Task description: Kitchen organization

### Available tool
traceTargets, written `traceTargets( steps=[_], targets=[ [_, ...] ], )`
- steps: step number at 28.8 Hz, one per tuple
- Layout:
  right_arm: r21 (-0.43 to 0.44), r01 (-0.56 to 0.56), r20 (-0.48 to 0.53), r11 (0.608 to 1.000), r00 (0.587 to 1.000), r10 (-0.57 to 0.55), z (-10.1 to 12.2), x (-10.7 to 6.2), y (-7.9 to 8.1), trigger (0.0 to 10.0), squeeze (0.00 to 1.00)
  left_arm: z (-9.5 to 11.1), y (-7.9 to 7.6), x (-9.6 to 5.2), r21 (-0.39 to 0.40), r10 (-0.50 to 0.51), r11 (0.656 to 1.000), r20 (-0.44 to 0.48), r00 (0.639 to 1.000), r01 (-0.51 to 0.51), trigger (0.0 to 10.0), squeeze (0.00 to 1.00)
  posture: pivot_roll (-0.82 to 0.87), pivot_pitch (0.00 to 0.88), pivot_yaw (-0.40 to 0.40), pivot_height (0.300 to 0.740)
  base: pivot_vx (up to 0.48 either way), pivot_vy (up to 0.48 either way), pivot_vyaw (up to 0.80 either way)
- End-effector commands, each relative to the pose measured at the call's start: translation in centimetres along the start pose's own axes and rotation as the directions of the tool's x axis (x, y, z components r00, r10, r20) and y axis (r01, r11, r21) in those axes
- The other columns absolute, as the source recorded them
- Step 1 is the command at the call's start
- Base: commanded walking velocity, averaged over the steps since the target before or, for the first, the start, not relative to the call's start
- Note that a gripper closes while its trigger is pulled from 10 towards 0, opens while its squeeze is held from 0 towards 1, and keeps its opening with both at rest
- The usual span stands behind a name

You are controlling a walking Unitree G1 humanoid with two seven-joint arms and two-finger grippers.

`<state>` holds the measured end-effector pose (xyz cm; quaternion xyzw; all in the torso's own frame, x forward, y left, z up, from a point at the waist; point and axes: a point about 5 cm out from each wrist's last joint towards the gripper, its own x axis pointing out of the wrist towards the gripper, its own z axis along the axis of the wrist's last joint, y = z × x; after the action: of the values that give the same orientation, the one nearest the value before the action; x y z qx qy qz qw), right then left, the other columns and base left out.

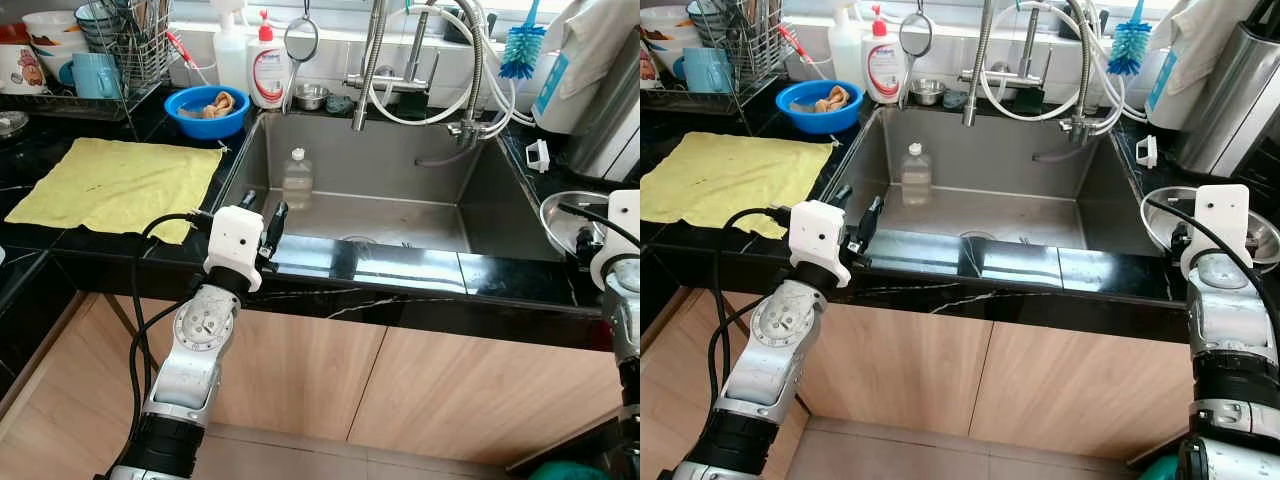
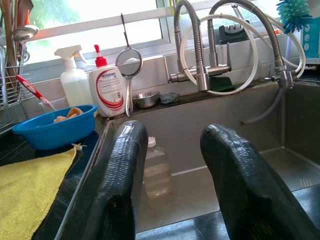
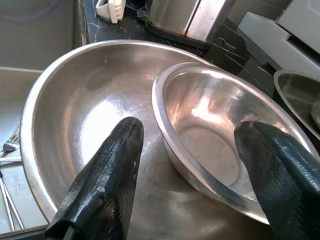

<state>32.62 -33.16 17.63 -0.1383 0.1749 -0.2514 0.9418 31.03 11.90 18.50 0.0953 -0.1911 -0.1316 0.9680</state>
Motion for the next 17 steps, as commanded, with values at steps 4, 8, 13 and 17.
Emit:
traceTargets(
  steps=[4,8,13,17],
  targets=[
    [0.024,0.006,0.01,1.0,1.0,-0.006,0.42,0.18,-0.42,0.0,0.0,0.33,-0.04,0.08,0.012,-0.016,1.0,0.008,1.0,0.016,10.0,0.0,0.05,0.0,-0.025,0.74,0.0,0.0,0.0],
    [0.024,0.005,0.011,1.0,1.0,-0.005,0.44,0.22,-0.39,0.0,0.0,0.37,-0.03,0.12,0.014,-0.021,1.0,0.009,1.0,0.02,10.0,0.0,0.05,0.0,-0.022,0.74,0.0,0.0,0.0],
    [0.032,0.001,0.012,0.999,1.0,-0.001,0.4,0.25,-0.29,0.0,0.0,0.39,-0.05,0.16,0.015,-0.024,1.0,0.009,1.0,0.024,10.0,0.0,0.05,0.0,-0.019,0.74,0.0,0.0,0.0],
    [0.037,-0.004,0.015,0.999,1.0,0.003,0.39,0.26,-0.18,0.0,0.0,0.39,-0.07,0.18,0.016,-0.026,1.0,0.009,1.0,0.026,10.0,0.0,0.05,0.0,-0.018,0.74,0.0,0.0,0.0]
  ],
)
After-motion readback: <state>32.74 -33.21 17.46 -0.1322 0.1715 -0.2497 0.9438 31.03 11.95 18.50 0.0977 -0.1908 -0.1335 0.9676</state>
